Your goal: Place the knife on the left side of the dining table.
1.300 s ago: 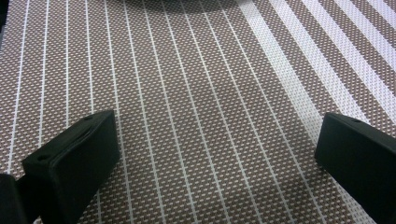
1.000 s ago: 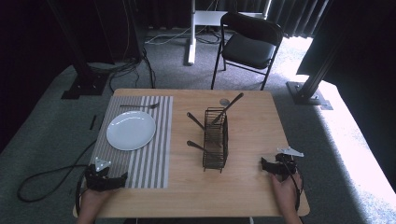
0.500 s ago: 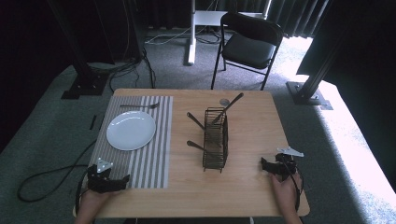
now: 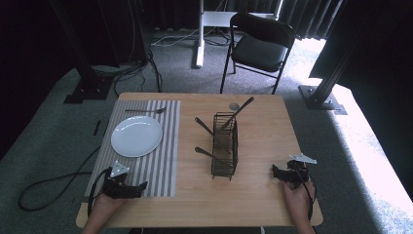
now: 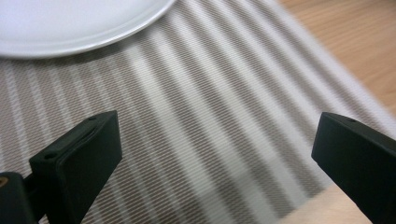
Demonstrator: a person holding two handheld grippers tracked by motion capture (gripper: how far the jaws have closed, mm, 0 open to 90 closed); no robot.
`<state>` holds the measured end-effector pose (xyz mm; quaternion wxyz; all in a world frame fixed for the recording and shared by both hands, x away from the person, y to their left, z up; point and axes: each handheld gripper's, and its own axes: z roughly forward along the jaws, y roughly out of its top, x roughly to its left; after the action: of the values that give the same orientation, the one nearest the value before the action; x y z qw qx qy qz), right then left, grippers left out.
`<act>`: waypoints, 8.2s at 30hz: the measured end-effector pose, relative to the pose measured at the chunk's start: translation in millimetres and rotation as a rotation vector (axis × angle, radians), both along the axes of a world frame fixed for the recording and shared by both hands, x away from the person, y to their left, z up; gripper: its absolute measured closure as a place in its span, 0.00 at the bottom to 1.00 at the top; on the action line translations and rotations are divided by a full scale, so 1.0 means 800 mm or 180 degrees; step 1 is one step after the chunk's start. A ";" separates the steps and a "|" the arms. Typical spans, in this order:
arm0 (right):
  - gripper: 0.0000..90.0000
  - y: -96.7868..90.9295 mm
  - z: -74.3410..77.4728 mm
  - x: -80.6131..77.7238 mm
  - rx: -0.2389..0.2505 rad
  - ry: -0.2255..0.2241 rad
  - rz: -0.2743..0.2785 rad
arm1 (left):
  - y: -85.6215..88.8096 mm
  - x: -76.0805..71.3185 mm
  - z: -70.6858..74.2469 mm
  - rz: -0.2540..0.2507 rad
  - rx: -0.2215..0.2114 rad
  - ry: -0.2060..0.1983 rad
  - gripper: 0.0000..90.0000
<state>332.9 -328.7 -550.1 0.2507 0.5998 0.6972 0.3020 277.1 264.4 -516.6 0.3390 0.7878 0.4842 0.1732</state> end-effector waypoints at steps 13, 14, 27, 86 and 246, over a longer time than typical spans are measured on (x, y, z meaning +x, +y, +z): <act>0.13 0.000 0.000 0.000 0.0000 0.0000 0.0000 | -0.038 0.001 0.031 -0.0327 -0.0037 -0.0140 0.02; 0.13 0.000 0.000 0.000 0.0001 0.0000 0.0000 | -0.040 0.001 0.034 -0.0353 -0.0032 -0.0144 0.02; 0.13 0.000 0.000 0.000 0.0001 0.0001 -0.0001 | -0.072 -0.001 0.064 -0.0637 -0.0090 -0.0318 0.02; 0.13 0.000 0.000 0.000 -0.0001 -0.0003 0.0001 | -0.220 0.045 0.154 -0.1586 -0.0248 -0.0566 0.44; 0.13 0.000 0.000 0.000 -0.0002 -0.0004 -0.0006 | -0.070 0.056 0.192 -0.0396 -0.0811 -0.1028 0.92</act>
<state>332.9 -329.1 -550.1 0.2516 0.6003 0.6965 0.3020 322.1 208.2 -363.3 0.5190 0.7291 0.3919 0.2133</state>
